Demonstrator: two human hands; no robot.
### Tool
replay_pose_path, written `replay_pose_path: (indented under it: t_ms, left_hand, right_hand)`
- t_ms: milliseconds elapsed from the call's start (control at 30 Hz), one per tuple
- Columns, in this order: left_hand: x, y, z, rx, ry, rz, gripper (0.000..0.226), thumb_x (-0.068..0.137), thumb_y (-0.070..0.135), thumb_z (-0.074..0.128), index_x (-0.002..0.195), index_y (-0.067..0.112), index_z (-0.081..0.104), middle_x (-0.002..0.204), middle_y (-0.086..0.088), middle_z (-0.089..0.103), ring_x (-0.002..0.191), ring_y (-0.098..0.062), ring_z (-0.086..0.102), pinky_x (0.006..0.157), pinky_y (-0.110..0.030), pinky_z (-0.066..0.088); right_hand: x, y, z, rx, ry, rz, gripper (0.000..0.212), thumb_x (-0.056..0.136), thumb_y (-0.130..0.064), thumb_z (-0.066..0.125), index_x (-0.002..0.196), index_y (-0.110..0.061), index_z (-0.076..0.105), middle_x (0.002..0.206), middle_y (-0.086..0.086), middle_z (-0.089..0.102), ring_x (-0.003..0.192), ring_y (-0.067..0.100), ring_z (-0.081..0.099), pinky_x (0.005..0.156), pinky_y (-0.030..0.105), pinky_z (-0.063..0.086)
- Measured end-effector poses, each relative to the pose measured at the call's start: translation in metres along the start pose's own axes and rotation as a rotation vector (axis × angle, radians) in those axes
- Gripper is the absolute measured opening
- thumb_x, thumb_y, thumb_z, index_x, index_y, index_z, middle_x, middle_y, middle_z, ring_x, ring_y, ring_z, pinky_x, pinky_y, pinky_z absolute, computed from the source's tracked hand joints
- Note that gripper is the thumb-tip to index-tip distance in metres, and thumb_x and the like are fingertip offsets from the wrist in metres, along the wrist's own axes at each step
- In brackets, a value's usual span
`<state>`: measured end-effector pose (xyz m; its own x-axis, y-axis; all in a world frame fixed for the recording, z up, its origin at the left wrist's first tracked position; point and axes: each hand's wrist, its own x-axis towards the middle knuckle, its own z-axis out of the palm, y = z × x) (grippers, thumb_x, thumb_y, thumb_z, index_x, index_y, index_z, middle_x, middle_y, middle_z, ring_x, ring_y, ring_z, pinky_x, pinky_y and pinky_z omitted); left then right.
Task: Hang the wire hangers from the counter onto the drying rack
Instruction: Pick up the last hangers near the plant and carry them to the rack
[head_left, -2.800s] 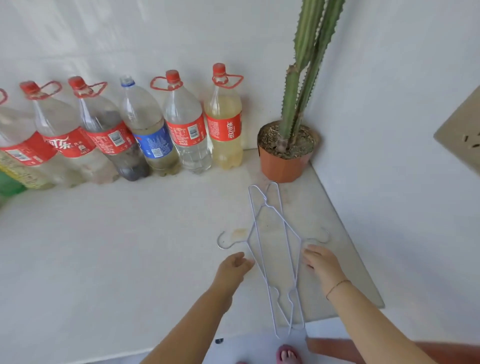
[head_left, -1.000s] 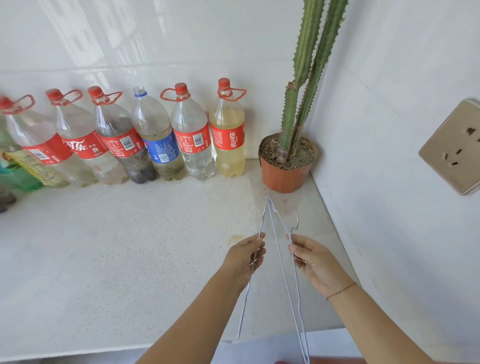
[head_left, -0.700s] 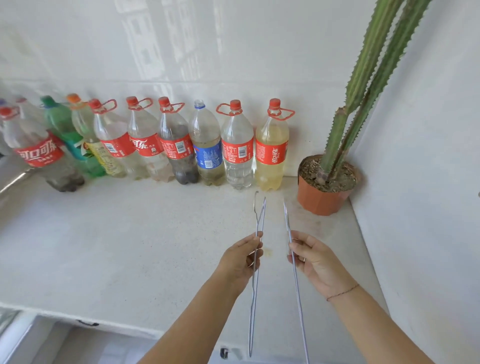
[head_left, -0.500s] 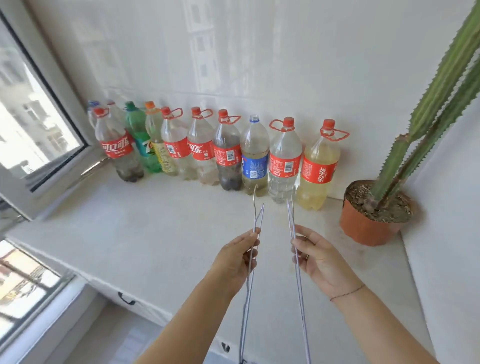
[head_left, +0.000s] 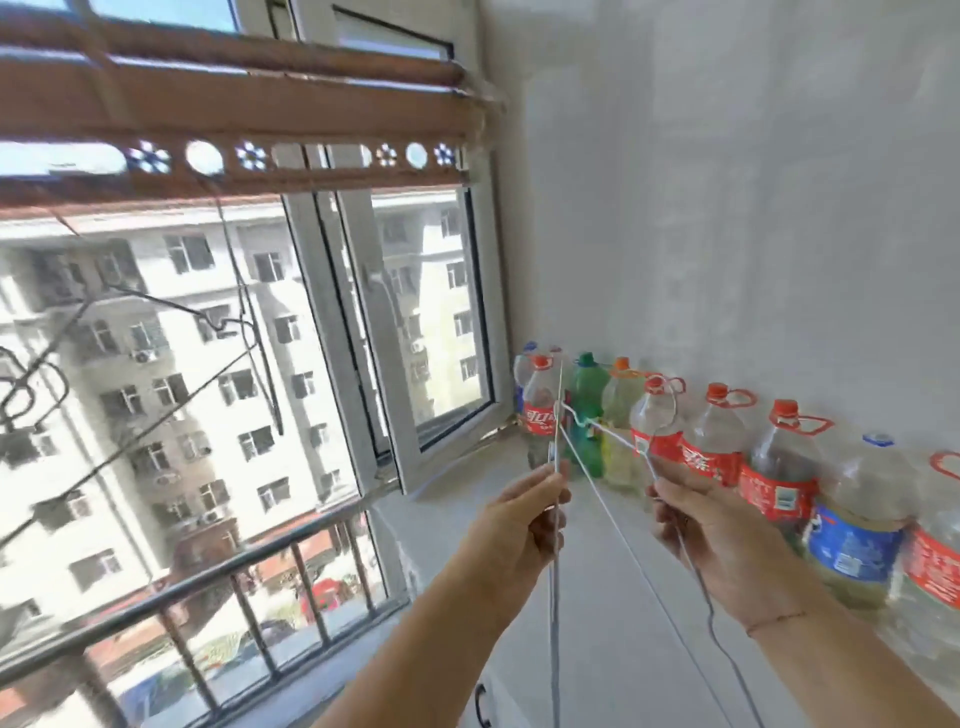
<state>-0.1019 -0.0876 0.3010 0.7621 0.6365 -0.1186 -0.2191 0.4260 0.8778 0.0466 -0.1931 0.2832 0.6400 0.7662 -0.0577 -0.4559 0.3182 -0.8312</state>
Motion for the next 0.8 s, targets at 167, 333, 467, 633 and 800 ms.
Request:
replay_pose_path:
  t_ms: [167, 333, 467, 633, 800]
  left_hand:
    - [-0.004, 0.086, -0.018, 0.022, 0.06, 0.213, 0.015, 0.086, 0.003, 0.059, 0.094, 0.006, 0.071, 0.063, 0.0, 0.061, 0.053, -0.008, 0.049, 0.058, -0.019, 0.036]
    - [-0.003, 0.149, -0.026, 0.016, 0.14, 0.355, 0.021, 0.085, 0.003, 0.061, 0.104, 0.004, 0.068, 0.07, -0.002, 0.063, 0.055, -0.009, 0.051, 0.048, -0.015, 0.043]
    - [0.004, 0.175, -0.024, 0.003, 0.196, 0.446, 0.023, 0.083, 0.007, 0.065, 0.105, 0.006, 0.069, 0.075, -0.003, 0.063, 0.061, -0.009, 0.052, 0.05, -0.016, 0.046]
    - [0.018, 0.191, -0.017, -0.018, 0.297, 0.515, 0.022, 0.085, 0.006, 0.063, 0.106, 0.008, 0.068, 0.075, -0.001, 0.062, 0.06, -0.007, 0.052, 0.052, -0.015, 0.042]
    - [0.035, 0.21, -0.018, -0.027, 0.35, 0.539, 0.017, 0.086, 0.005, 0.063, 0.101, 0.01, 0.069, 0.076, -0.002, 0.062, 0.063, -0.008, 0.053, 0.047, -0.014, 0.042]
  right_hand:
    - [0.032, -0.021, 0.098, -0.022, -0.161, -0.079, 0.024, 0.089, 0.001, 0.048, 0.087, -0.011, 0.069, 0.06, -0.001, 0.057, 0.045, 0.004, 0.052, 0.042, 0.014, 0.043]
    - [0.058, -0.049, 0.171, -0.136, -0.259, -0.145, 0.018, 0.089, -0.003, 0.052, 0.095, -0.008, 0.068, 0.073, 0.003, 0.058, 0.059, 0.009, 0.052, 0.051, 0.018, 0.045]
    - [0.079, -0.071, 0.212, -0.165, -0.302, -0.157, 0.016, 0.089, -0.004, 0.053, 0.091, -0.006, 0.069, 0.077, 0.005, 0.057, 0.067, 0.012, 0.051, 0.062, 0.022, 0.044]
    - [0.11, -0.091, 0.247, -0.238, -0.334, -0.133, 0.014, 0.09, -0.009, 0.053, 0.094, -0.006, 0.067, 0.079, 0.003, 0.054, 0.064, 0.009, 0.047, 0.055, 0.018, 0.04]
    - [0.141, -0.094, 0.262, -0.253, -0.33, -0.095, 0.023, 0.09, -0.01, 0.054, 0.109, 0.0, 0.063, 0.076, 0.002, 0.052, 0.063, 0.008, 0.045, 0.051, 0.018, 0.038]
